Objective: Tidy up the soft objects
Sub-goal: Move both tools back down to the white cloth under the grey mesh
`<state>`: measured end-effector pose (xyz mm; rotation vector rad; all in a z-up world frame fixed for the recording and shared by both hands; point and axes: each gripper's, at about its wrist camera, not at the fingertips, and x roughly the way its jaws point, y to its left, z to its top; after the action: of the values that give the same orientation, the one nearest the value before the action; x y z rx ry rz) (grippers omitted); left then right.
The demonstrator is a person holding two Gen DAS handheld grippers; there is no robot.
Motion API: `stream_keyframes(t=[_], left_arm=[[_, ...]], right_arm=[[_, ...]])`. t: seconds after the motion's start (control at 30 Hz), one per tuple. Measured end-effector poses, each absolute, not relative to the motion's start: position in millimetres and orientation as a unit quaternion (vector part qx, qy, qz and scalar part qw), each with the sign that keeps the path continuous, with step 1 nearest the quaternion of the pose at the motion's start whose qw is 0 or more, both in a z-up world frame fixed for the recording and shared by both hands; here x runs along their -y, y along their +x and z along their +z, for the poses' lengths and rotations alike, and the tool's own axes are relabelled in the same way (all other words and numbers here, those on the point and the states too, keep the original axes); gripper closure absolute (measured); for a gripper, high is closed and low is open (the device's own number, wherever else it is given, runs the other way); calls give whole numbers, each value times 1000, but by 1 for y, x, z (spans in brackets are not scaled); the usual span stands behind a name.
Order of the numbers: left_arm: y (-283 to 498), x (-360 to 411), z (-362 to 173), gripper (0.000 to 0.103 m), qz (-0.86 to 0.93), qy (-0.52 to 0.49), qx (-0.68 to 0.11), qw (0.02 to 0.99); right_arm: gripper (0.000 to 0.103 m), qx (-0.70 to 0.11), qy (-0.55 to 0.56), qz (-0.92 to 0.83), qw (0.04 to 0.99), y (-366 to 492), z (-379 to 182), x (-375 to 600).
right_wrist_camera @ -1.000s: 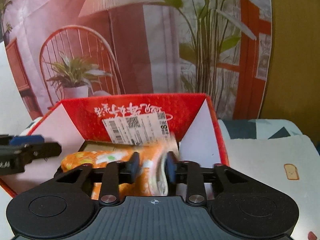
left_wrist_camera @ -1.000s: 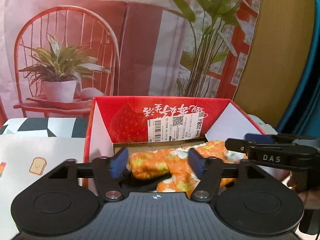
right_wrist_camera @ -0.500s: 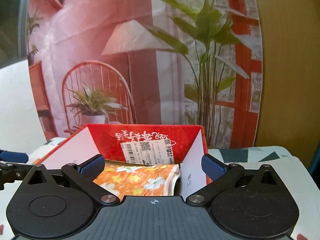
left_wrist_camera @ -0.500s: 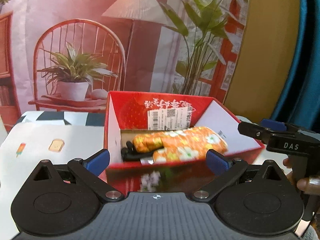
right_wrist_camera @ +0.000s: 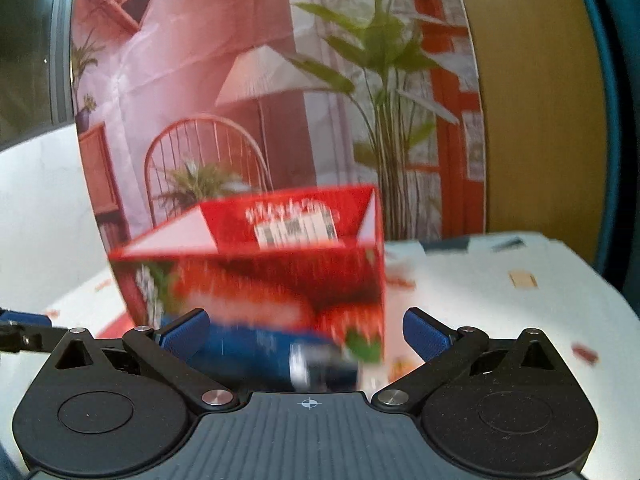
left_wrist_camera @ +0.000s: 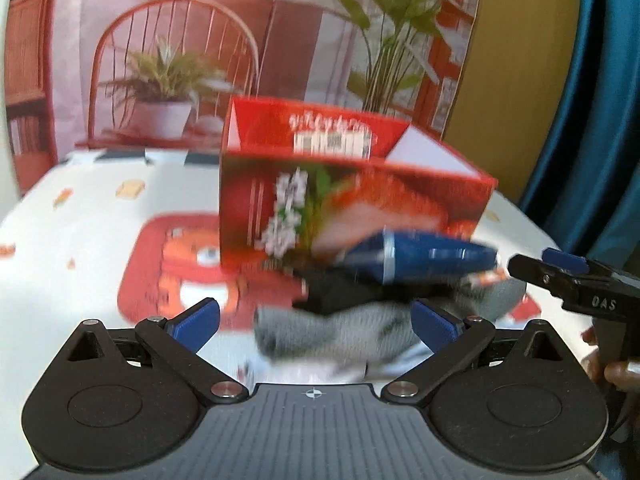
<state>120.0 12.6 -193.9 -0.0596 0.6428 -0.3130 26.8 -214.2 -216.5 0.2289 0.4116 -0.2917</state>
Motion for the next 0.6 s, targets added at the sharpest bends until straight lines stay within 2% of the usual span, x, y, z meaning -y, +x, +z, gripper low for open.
stream_keyframes(t=[0.1, 0.17, 0.23, 0.27, 0.33, 0.43, 0.6], left_arm=[[118, -17, -206, 5, -145, -34, -326, 934], [120, -18, -213, 17, -142, -35, -332, 932], [123, -19, -219, 26, -136, -33, -342, 929], [123, -20, -222, 29, -136, -35, -346, 928], [122, -20, -227, 30, -142, -40, -349, 926], [123, -18, -231, 30, -142, -33, -348, 926], [125, -18, -236, 31, -139, -38, -352, 925]], right_arm=[[0, -222, 120, -150, 956, 12, -230, 205], [1, -233, 131, -156, 951, 5, -236, 202], [7, -244, 133, -162, 947, 3, -240, 201], [14, -249, 135, -163, 945, 4, -240, 204], [26, -258, 143, -163, 941, 5, -243, 206], [33, -276, 141, -161, 937, 8, -249, 205], [34, -301, 138, -169, 928, 14, -257, 205]])
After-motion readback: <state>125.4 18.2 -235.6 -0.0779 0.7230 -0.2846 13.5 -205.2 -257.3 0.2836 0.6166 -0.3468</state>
